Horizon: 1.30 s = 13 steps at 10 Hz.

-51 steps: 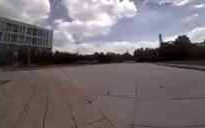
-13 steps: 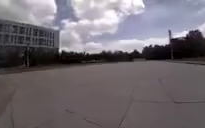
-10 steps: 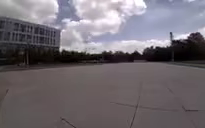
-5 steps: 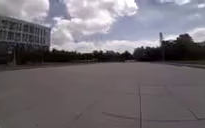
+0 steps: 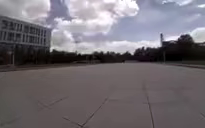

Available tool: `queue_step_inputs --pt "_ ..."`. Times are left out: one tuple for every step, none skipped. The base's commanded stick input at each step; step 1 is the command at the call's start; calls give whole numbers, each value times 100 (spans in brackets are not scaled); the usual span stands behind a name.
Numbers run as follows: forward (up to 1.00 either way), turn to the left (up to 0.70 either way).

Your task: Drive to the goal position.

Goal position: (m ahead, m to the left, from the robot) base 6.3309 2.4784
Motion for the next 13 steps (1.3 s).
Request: queue_step_inputs --pt "70 0" --pt "70 0" --pt "70 0" --pt "70 0" --pt "70 0" --pt "70 0" --pt "70 0" --pt "70 0" --pt "70 0" --pt "70 0" --pt "70 0" --pt "70 0" --pt "70 0"
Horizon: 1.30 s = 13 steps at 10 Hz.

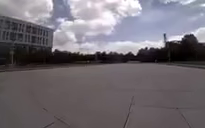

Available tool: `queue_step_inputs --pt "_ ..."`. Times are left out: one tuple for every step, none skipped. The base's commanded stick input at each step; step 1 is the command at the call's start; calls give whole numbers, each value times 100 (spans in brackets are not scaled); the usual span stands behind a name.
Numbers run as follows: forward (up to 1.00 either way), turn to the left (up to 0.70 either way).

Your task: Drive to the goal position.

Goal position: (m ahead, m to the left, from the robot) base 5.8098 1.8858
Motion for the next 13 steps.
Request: queue_step_inputs --pt "70 0" --pt "70 0" --pt "70 -19" --pt "70 -28" --pt "70 -32" --pt "70 -10" --pt "70 0" --pt "70 0" --pt "70 0" --pt "70 0" --pt "70 0" --pt "70 0" --pt "70 0"
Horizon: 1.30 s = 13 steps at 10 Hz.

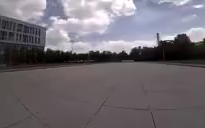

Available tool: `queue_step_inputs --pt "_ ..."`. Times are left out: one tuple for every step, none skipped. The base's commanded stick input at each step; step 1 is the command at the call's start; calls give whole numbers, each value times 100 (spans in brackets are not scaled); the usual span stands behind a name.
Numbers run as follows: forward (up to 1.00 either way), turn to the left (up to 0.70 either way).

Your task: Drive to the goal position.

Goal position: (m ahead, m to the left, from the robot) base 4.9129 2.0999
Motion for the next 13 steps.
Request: queue_step_inputs --pt "70 0" --pt "70 0" --pt "70 0" --pt "70 0" --pt "70 0" --pt "70 0" --pt "70 0" --pt "70 0" --pt "70 0" --pt "70 0" --pt "70 0" --pt "70 0" --pt "70 0"
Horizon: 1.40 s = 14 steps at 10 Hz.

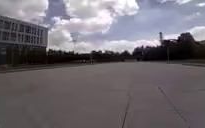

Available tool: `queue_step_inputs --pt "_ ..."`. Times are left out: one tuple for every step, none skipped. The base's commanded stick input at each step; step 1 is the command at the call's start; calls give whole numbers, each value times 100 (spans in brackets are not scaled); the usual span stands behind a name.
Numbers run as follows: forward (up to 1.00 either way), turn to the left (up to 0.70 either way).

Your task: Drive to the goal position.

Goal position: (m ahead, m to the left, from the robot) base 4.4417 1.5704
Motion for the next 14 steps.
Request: queue_step_inputs --pt "70 0" --pt "70 0" --pt "70 0" --pt "70 0" --pt "70 0" --pt "70 0" --pt "70 0" --pt "70 0" --pt "70 0" --pt "70 0" --pt "70 0" --pt "70 0" --pt "70 0" --pt "70 0"
